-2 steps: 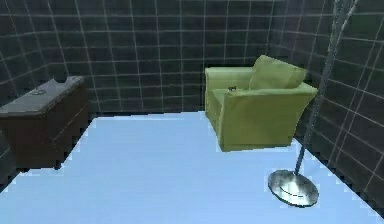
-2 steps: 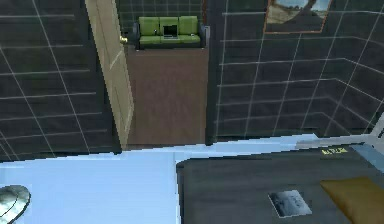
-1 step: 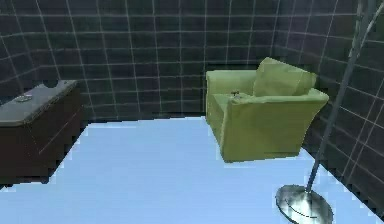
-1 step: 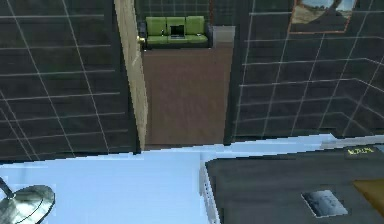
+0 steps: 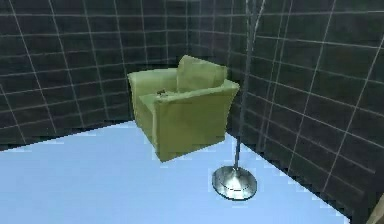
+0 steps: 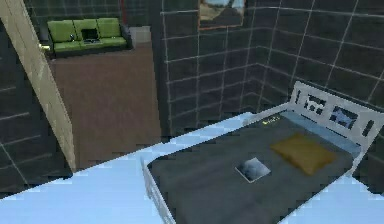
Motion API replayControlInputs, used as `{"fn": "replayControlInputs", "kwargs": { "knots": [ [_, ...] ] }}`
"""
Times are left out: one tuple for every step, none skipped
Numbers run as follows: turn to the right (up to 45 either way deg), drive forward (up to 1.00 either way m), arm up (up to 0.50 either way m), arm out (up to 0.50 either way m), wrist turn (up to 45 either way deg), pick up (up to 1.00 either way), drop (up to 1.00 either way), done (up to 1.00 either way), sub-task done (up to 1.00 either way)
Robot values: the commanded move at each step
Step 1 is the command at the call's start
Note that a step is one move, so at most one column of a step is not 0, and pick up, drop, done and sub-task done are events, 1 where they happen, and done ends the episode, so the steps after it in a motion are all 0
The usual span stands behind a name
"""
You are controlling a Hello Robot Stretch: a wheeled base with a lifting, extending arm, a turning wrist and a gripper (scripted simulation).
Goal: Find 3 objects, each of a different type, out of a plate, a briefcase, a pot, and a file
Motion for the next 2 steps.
{"fn": "replayControlInputs", "kwargs": {
  "knots": [
    [0.0, 0.25, 0.00, 0.00, 0.0, 0.00, 0.00, 0.00, 0.00],
    [45.0, 0.00, 0.00, 0.00, 0.0, 0.00, 0.00, 0.00, 0.00]
  ]
}}
